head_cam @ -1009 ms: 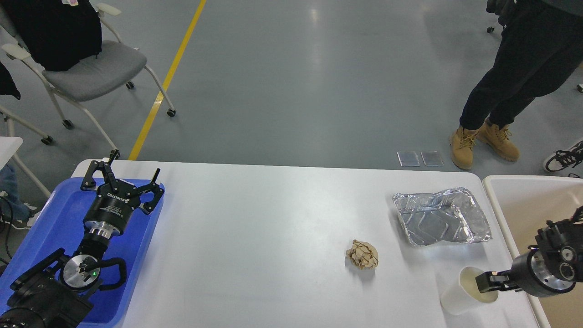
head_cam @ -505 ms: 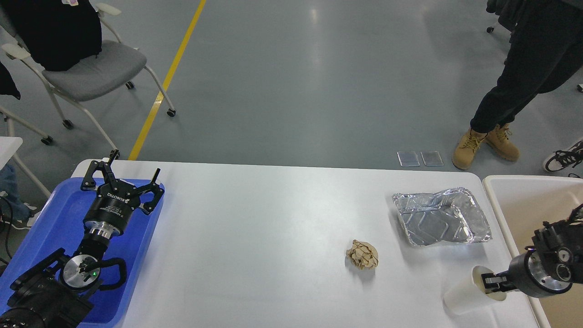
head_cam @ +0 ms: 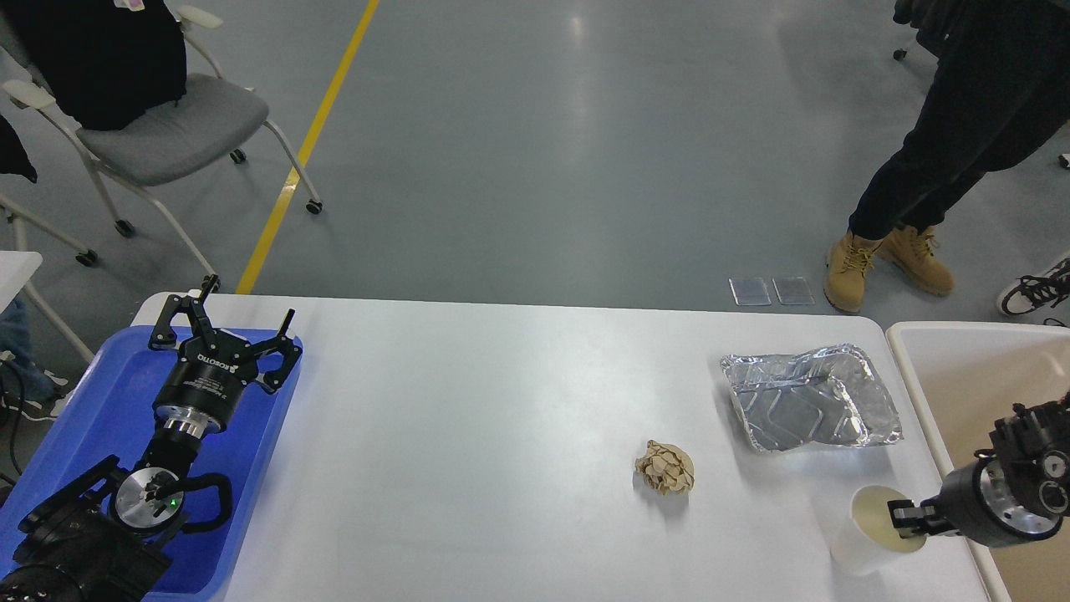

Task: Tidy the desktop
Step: 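Close the right gripper on the rim of the paper cup, then lift the paper cup and carry it toward the white bin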

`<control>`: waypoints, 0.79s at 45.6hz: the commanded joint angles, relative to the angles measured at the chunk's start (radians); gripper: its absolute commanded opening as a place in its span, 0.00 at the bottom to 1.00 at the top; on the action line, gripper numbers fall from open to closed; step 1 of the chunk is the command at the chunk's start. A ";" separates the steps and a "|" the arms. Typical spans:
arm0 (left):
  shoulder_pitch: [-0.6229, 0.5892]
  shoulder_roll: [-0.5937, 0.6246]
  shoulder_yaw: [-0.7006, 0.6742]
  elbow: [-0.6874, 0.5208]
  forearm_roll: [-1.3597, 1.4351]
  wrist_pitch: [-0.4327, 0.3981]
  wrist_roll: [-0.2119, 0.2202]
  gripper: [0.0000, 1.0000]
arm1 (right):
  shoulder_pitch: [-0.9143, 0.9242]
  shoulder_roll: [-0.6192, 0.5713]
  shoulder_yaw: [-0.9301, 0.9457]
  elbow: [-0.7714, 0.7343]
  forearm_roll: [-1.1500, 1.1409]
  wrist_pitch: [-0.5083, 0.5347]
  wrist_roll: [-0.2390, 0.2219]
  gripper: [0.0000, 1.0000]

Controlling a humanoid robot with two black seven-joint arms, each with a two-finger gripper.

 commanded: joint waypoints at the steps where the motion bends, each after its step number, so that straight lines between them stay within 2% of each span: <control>1: 0.000 0.000 0.000 0.000 0.000 -0.002 0.000 0.99 | 0.145 -0.094 -0.035 0.104 0.020 0.056 0.001 0.00; 11: 0.000 0.000 0.000 0.000 0.000 -0.002 0.001 0.99 | 0.406 -0.153 -0.153 0.174 0.023 0.171 0.002 0.00; 28: 0.000 0.002 -0.001 0.000 0.000 -0.002 0.001 0.99 | 0.866 -0.174 -0.280 0.187 0.044 0.487 0.001 0.00; 36: 0.000 0.002 -0.001 0.000 0.000 -0.002 0.001 0.99 | 0.978 -0.165 -0.296 0.185 0.044 0.589 -0.002 0.00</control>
